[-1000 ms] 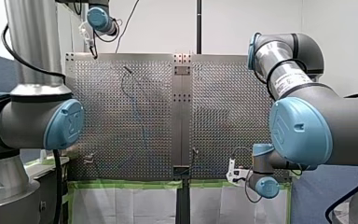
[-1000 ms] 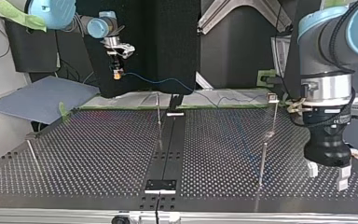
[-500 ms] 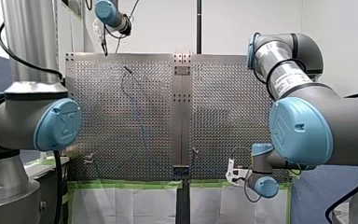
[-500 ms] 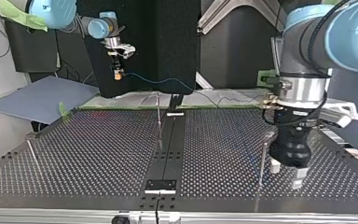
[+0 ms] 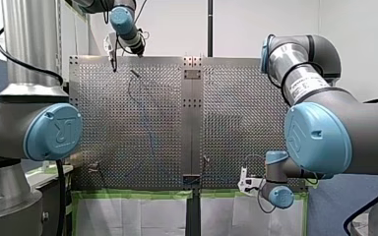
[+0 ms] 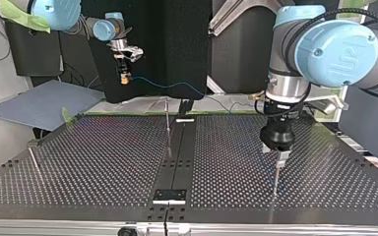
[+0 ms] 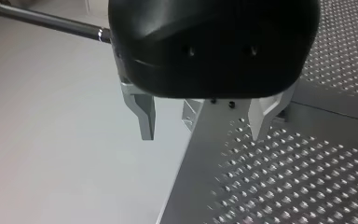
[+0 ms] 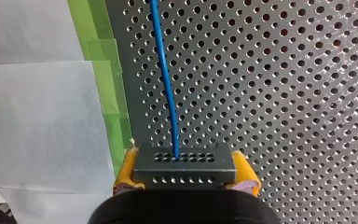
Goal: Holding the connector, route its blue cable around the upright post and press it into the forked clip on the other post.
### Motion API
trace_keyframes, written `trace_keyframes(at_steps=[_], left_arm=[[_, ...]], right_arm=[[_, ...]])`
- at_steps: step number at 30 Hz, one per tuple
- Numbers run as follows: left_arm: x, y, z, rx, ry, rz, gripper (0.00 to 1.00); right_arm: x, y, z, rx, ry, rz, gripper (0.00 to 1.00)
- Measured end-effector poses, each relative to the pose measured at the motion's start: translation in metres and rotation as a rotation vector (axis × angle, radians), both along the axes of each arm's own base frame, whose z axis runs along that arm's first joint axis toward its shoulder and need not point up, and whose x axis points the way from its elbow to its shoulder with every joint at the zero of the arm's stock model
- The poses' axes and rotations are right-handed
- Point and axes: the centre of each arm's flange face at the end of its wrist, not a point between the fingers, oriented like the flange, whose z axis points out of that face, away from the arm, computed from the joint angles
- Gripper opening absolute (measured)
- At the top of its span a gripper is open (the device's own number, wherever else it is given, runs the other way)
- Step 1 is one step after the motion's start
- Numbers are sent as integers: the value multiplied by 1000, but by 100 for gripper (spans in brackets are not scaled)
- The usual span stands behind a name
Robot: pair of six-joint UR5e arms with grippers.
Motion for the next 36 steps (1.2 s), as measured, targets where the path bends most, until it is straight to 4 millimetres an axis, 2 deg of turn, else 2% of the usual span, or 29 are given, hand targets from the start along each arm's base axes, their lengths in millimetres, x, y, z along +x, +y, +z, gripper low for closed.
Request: trace_keyframes(at_steps=[26,36], left_arm=[[-26,6,-18,43,213,20,99],[-38,16,-40,79,329,83,99]], right_arm=[[1,1,-1,5,3,3,0],[1,2,-1,9,8,4,0]])
